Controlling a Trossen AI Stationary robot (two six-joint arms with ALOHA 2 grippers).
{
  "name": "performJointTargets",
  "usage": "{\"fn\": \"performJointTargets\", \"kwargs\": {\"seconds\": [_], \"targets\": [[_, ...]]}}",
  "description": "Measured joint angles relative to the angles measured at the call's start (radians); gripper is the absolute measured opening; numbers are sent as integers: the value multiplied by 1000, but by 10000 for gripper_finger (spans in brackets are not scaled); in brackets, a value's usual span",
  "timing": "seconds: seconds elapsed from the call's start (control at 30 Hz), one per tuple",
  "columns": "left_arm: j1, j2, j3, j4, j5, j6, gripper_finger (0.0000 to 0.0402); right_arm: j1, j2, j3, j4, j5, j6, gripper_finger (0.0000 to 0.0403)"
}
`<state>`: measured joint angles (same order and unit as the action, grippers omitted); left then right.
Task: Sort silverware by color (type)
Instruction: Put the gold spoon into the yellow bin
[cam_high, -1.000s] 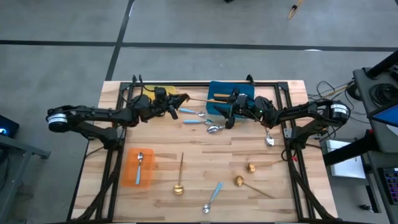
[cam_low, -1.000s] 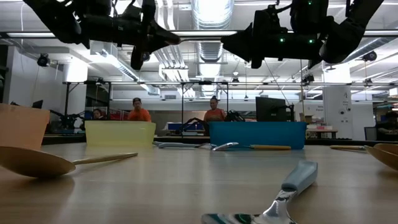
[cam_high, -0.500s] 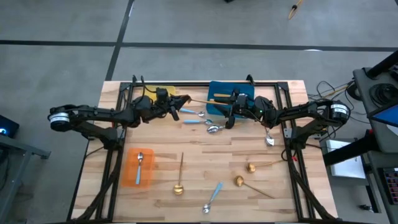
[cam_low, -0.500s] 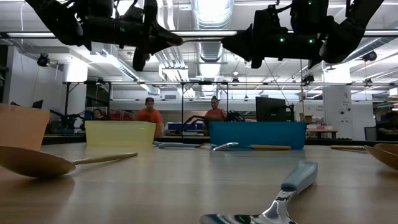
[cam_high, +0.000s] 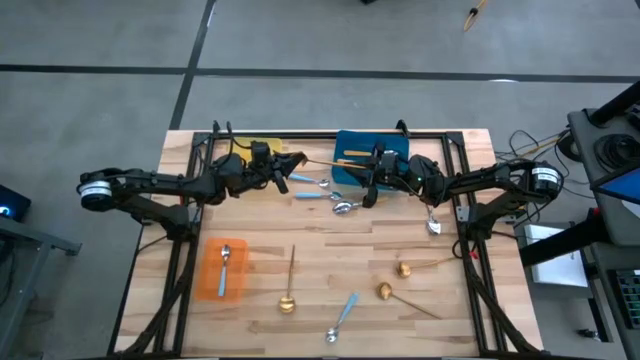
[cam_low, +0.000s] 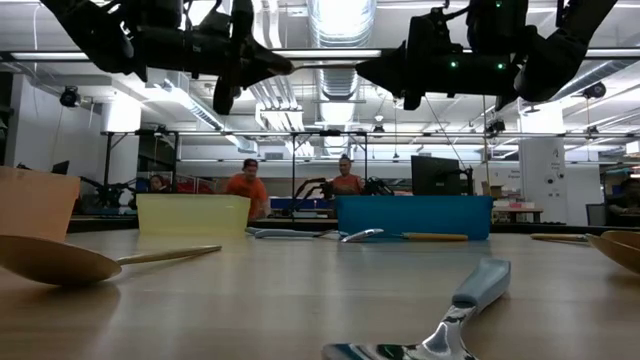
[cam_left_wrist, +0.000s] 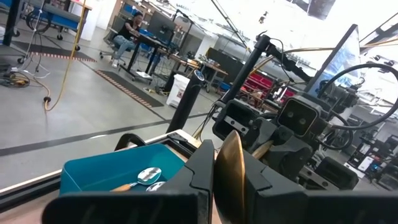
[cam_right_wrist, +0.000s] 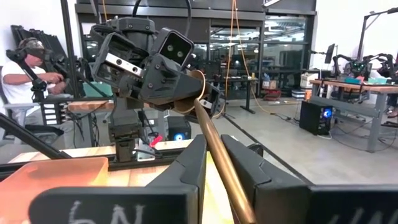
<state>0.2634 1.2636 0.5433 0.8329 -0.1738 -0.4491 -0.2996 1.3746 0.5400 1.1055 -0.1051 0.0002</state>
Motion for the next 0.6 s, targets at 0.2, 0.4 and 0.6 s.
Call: {"fn": "performJointTargets", "kwargs": {"seconds": [0.2,0.4,0.6], "targets": [[0,-1,0,-4,0,0,10,0,0,0,-2,-8,0,16],[0,-1,0,-5,0,7,10,0,0,0,-4,0,12,36],[-2,-1,0,-8,0,22,9,0,0,0,-1,4,26,93]]}}
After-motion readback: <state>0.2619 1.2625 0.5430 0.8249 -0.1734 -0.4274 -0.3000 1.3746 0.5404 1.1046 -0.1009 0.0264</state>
